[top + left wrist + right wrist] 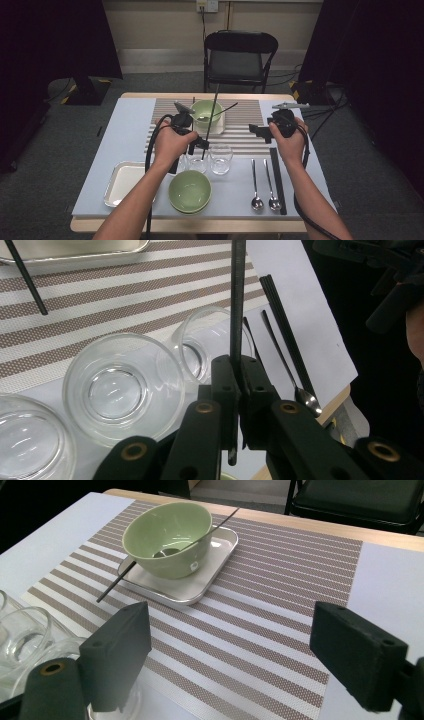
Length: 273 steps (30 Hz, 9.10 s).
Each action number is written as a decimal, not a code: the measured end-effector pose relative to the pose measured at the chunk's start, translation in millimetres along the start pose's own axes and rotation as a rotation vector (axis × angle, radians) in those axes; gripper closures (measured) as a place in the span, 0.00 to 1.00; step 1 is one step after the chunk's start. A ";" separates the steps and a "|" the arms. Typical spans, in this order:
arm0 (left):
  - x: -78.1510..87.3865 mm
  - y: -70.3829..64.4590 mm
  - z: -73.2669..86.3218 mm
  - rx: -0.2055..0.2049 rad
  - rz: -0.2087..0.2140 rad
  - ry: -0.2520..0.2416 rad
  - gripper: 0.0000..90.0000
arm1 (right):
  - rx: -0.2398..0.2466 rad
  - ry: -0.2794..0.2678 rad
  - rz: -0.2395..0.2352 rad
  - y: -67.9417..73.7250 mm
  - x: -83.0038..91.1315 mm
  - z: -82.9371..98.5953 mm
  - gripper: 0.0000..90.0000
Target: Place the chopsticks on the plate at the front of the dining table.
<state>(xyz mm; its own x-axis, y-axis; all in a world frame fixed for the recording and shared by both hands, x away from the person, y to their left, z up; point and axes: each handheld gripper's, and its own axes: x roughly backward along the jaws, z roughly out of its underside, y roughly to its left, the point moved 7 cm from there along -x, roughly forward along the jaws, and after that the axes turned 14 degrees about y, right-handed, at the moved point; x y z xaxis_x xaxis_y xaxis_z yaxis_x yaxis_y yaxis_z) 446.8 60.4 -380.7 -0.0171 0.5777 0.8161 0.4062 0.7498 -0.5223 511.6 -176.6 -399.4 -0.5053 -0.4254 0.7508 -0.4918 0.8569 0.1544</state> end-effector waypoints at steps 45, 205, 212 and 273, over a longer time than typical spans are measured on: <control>25.3 39.0 -2.0 0.076 -0.053 -0.039 0.97 | -0.006 0.010 0.005 -21.8 -0.4 28.2 0.17; 33.2 84.8 -31.3 0.201 -0.114 -0.041 0.97 | -0.014 0.122 0.154 -101.8 -12.7 154.6 0.18; 33.7 87.4 -33.4 0.212 -0.112 -0.048 0.97 | -0.008 0.126 0.166 -100.8 -13.2 155.1 0.18; 27.0 115.4 -60.5 0.248 -0.153 -0.078 0.97 | 0.012 0.138 0.185 -99.5 -14.6 155.6 0.17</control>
<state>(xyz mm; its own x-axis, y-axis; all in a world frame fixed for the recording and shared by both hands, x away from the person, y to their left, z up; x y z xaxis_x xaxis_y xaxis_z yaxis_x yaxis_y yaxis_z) 548.5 143.0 -403.9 -0.1350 0.4675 0.8736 0.1579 0.8806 -0.4469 457.6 -300.9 -525.6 -0.4863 -0.2166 0.8466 -0.4083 0.9128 -0.0010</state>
